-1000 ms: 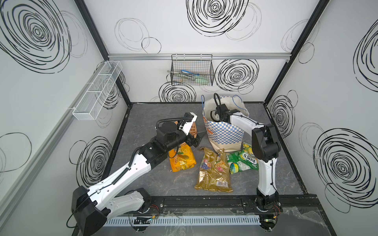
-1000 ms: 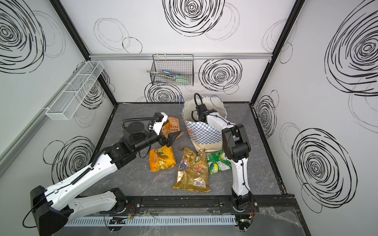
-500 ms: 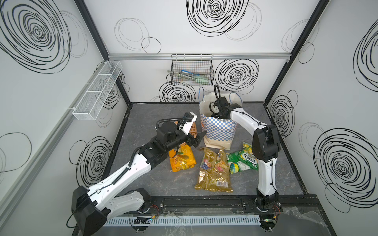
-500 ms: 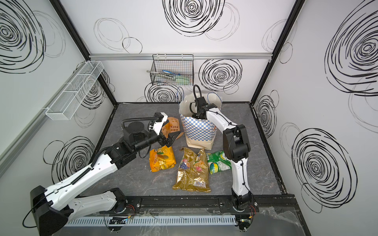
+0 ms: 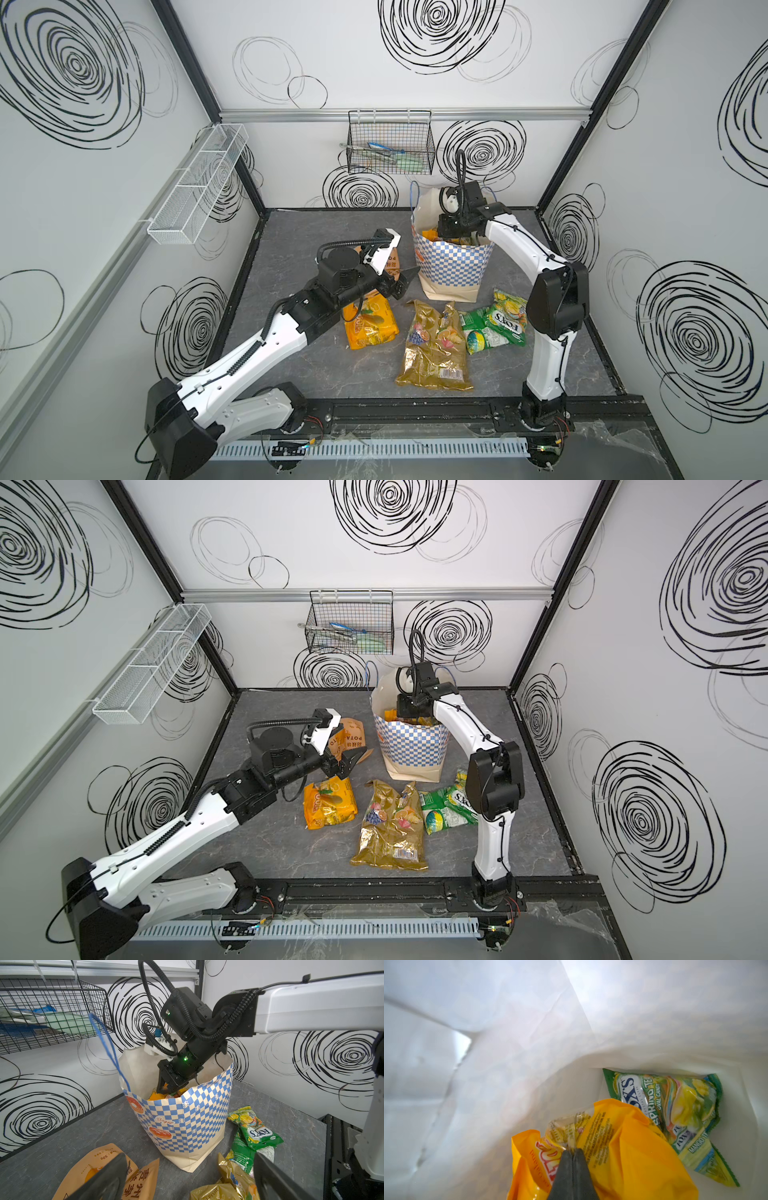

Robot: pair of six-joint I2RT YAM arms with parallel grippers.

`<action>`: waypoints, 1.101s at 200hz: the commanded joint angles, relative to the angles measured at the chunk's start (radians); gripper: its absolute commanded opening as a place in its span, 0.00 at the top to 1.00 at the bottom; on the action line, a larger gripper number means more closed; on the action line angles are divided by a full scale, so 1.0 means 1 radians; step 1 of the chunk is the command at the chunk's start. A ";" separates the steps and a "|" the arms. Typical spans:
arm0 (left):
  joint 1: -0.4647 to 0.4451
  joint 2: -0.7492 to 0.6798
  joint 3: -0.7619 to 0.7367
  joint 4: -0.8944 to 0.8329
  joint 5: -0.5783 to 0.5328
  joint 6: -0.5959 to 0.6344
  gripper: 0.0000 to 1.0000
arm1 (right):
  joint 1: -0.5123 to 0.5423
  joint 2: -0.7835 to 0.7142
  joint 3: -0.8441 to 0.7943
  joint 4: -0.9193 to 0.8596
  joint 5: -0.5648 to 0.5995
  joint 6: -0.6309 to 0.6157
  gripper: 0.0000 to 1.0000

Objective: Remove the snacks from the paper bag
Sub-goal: 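Lower the right gripper into the bag and grasp the yellow candy bag, then lift the yellow candy bag up out of the paper bag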

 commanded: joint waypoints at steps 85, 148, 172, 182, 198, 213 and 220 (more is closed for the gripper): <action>0.001 -0.012 0.002 0.055 0.011 -0.002 0.04 | 0.006 -0.120 0.048 0.115 -0.013 0.007 1.00; 0.000 -0.012 0.002 0.057 0.012 -0.002 0.04 | 0.011 -0.131 0.144 0.092 0.014 0.005 1.00; 0.001 -0.011 0.002 0.059 0.014 -0.003 0.04 | 0.016 -0.148 0.136 0.123 0.029 0.004 1.00; 0.001 -0.010 0.002 0.060 0.016 -0.004 0.04 | 0.019 -0.153 0.130 0.129 0.031 0.005 1.00; 0.001 -0.012 0.002 0.059 0.016 -0.005 0.04 | 0.018 -0.155 0.135 0.128 0.034 0.003 1.00; 0.001 -0.013 0.002 0.060 0.017 -0.005 0.04 | 0.022 -0.158 0.142 0.128 0.037 0.003 1.00; 0.000 -0.013 0.002 0.060 0.020 -0.006 0.04 | 0.023 -0.158 0.149 0.127 0.039 0.005 1.00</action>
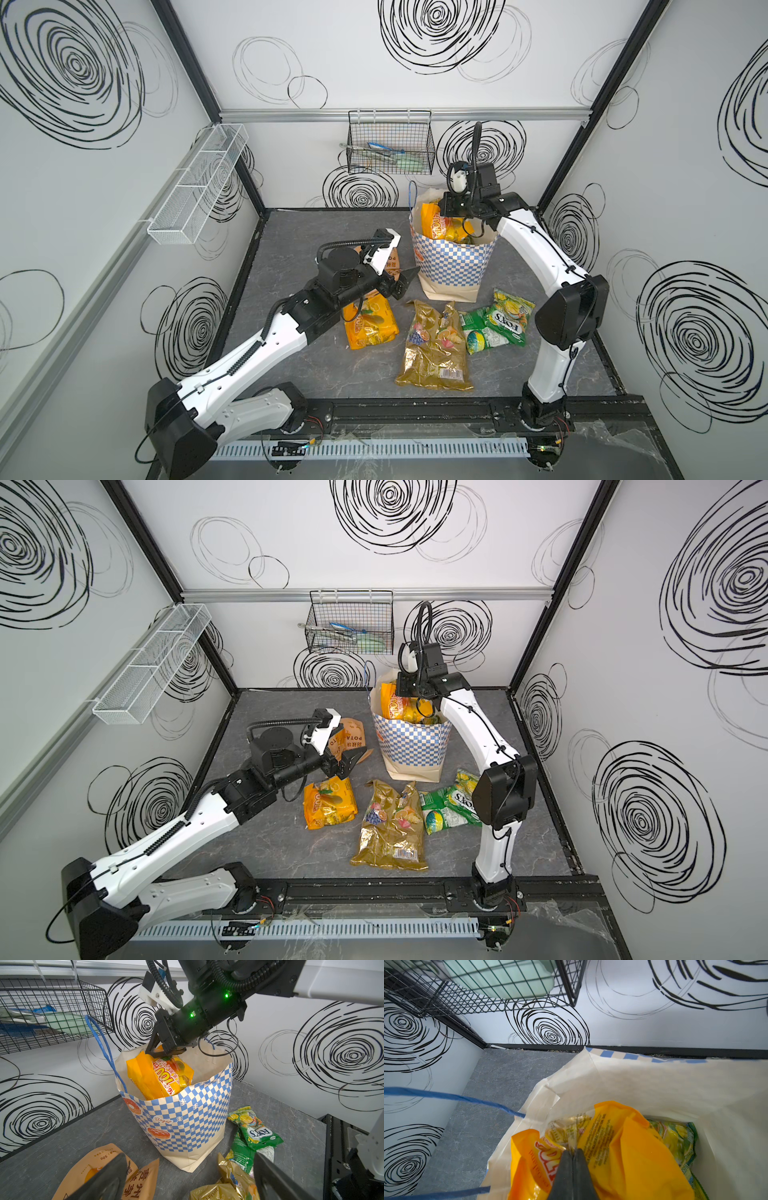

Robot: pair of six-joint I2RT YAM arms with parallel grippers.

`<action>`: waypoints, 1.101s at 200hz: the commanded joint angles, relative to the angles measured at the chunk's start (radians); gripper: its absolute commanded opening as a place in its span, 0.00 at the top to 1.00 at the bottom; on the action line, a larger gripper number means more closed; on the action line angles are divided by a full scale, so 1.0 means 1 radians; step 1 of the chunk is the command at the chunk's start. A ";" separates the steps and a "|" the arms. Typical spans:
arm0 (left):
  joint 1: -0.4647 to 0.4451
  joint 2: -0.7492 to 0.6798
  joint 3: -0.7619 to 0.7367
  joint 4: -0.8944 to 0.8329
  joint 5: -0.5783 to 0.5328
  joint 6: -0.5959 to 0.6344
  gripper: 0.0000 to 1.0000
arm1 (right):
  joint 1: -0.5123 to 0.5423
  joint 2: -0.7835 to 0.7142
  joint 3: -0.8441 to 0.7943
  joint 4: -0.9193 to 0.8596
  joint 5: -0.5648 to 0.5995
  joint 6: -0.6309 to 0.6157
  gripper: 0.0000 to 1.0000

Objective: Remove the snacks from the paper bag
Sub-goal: 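Lift the yellow candy bag up out of the paper bag, then carry the yellow candy bag beside the paper bag and lower it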

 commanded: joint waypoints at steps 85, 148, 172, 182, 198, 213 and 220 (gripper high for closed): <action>0.001 -0.015 0.001 0.064 0.023 -0.008 0.04 | 0.031 -0.066 0.207 0.046 0.035 -0.009 1.00; 0.001 -0.022 -0.001 0.064 0.023 -0.010 0.04 | 0.067 -0.107 0.275 0.053 0.050 -0.008 1.00; 0.001 -0.024 -0.001 0.066 0.022 -0.009 0.04 | 0.084 -0.140 0.286 0.066 0.054 -0.005 1.00; 0.001 -0.025 -0.001 0.066 0.022 -0.009 0.04 | 0.088 -0.158 0.286 0.074 0.052 0.001 1.00; 0.001 -0.034 -0.010 0.079 0.042 -0.008 0.04 | 0.096 -0.188 0.285 0.082 0.050 0.012 1.00; 0.001 -0.059 -0.035 0.120 0.076 -0.010 0.04 | 0.103 -0.220 0.284 0.085 0.051 0.020 1.00; 0.000 -0.074 -0.049 0.142 0.094 -0.010 0.04 | 0.104 -0.236 0.281 0.086 0.050 0.023 1.00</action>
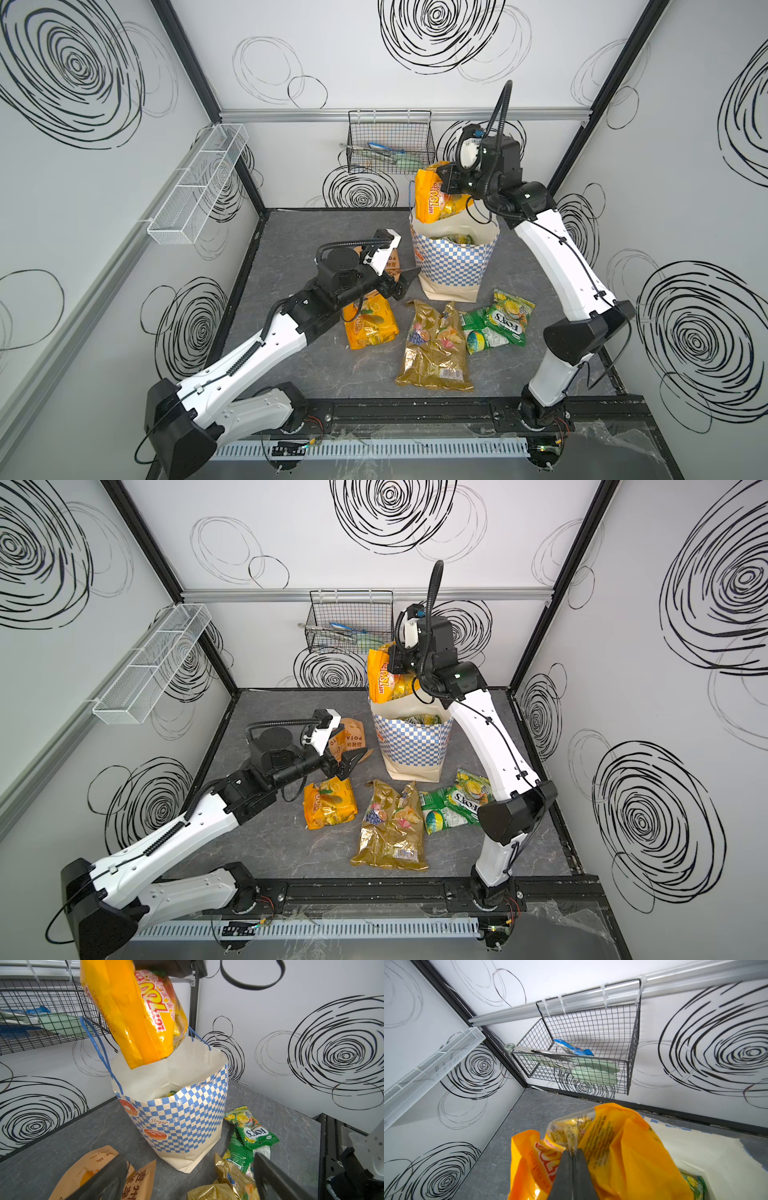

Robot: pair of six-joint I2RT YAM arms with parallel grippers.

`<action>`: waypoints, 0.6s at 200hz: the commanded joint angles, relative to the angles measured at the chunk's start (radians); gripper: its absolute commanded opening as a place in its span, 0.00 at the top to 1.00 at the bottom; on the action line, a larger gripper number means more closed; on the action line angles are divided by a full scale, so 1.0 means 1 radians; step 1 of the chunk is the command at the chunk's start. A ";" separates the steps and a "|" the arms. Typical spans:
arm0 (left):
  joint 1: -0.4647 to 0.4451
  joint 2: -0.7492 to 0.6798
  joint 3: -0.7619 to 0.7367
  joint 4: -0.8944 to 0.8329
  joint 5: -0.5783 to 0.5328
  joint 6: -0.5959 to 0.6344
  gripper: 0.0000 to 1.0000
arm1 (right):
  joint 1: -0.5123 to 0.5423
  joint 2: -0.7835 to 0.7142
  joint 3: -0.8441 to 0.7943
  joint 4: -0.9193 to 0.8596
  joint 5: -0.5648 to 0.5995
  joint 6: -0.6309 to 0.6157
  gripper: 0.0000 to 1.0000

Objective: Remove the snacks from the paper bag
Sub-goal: 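Carry the yellow candy bag beside the paper bag and lower it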

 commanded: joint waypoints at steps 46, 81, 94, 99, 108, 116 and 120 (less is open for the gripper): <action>-0.024 -0.133 -0.095 0.205 0.102 0.023 0.04 | 0.012 -0.284 -0.127 0.165 -0.001 0.050 1.00; -0.061 -0.161 -0.121 0.226 0.087 0.056 0.04 | 0.011 -0.451 -0.302 0.197 0.063 0.053 1.00; -0.071 -0.163 -0.123 0.224 0.077 0.063 0.04 | 0.009 -0.515 -0.369 0.199 0.105 0.049 1.00; -0.074 -0.162 -0.123 0.223 0.075 0.065 0.04 | 0.006 -0.542 -0.399 0.202 0.123 0.047 1.00; -0.079 -0.161 -0.124 0.222 0.073 0.069 0.04 | 0.002 -0.586 -0.451 0.211 0.153 0.048 1.00; -0.083 -0.160 -0.124 0.222 0.073 0.068 0.04 | -0.003 -0.628 -0.500 0.214 0.177 0.047 1.00; -0.085 -0.160 -0.124 0.221 0.072 0.068 0.04 | -0.007 -0.647 -0.522 0.215 0.188 0.048 1.00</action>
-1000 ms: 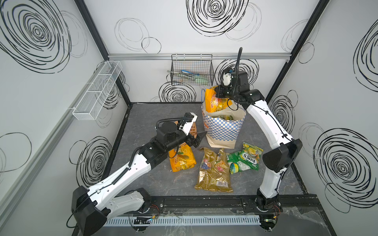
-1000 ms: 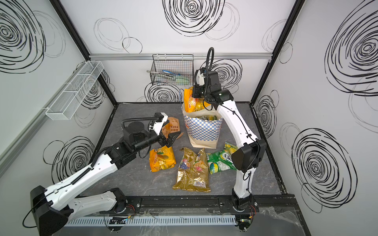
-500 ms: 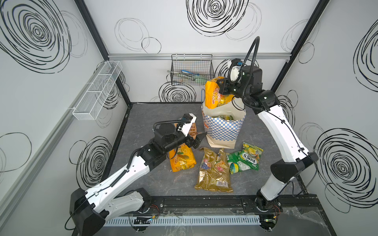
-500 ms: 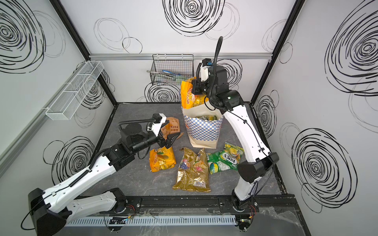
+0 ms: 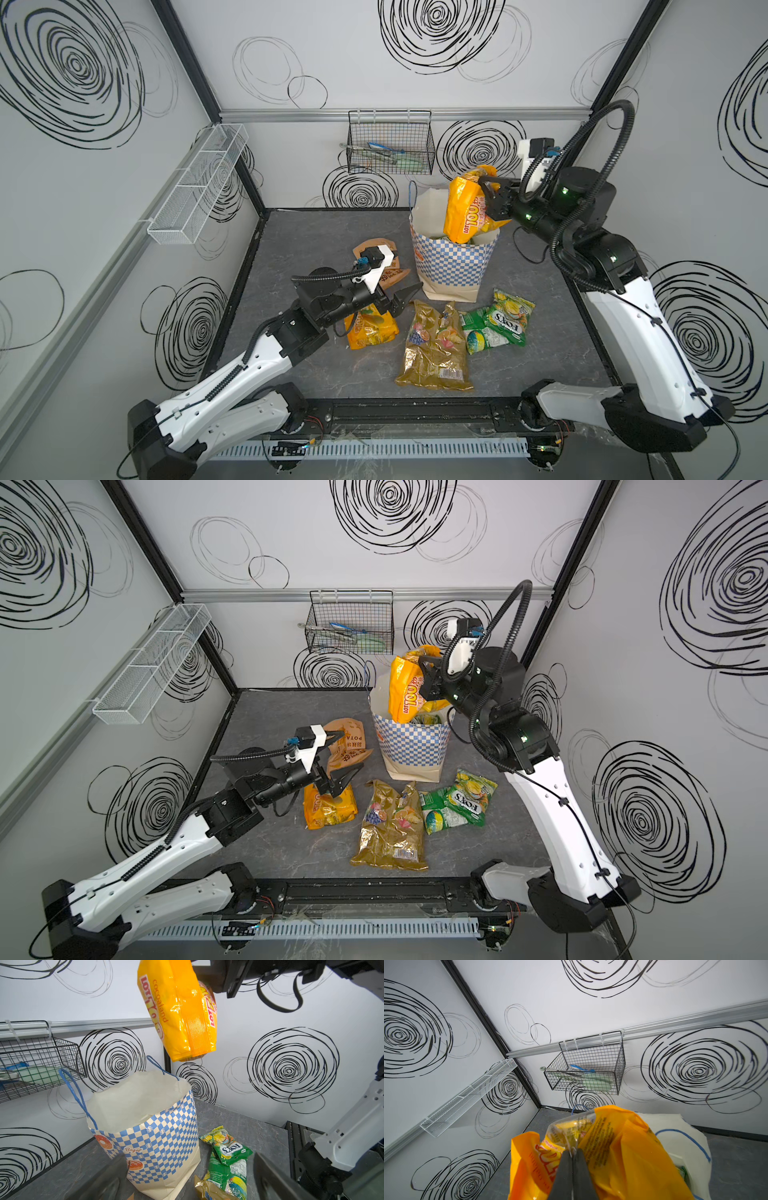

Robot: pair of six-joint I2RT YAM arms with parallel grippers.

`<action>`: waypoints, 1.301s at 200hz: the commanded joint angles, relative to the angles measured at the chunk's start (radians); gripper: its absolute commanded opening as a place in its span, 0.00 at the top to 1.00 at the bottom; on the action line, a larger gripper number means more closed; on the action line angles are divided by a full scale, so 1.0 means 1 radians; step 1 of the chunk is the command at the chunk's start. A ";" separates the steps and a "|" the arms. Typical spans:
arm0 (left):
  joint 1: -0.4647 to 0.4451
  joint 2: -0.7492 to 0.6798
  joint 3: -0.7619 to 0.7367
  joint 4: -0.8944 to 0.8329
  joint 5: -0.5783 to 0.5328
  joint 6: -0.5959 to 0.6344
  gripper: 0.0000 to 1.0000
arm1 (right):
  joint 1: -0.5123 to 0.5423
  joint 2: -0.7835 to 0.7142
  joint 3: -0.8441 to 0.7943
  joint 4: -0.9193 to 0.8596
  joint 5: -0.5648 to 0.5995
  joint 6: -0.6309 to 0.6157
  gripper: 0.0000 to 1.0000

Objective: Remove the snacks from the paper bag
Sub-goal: 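Carry the yellow candy bag beside the paper bag and lower it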

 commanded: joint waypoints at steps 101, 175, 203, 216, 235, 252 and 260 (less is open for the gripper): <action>-0.125 0.008 0.004 -0.005 -0.125 0.129 0.04 | -0.228 -0.438 -0.619 0.185 0.146 0.107 1.00; -0.130 0.019 0.012 -0.020 -0.154 0.135 0.04 | -0.524 -0.411 -0.890 0.349 -0.124 0.264 1.00; -0.131 0.021 0.015 -0.023 -0.159 0.135 0.04 | -0.561 -0.374 -0.945 0.418 -0.135 0.301 1.00; -0.130 0.019 0.015 -0.024 -0.163 0.135 0.04 | -0.576 -0.356 -0.965 0.450 -0.127 0.315 1.00; -0.130 0.020 0.015 -0.022 -0.163 0.133 0.04 | -0.595 -0.325 -0.993 0.506 -0.125 0.337 1.00; -0.130 0.019 0.017 -0.023 -0.162 0.133 0.04 | -0.604 -0.281 -1.002 0.545 -0.124 0.349 1.00; -0.131 0.019 0.016 -0.024 -0.162 0.131 0.04 | -0.606 -0.259 -1.004 0.565 -0.124 0.352 1.00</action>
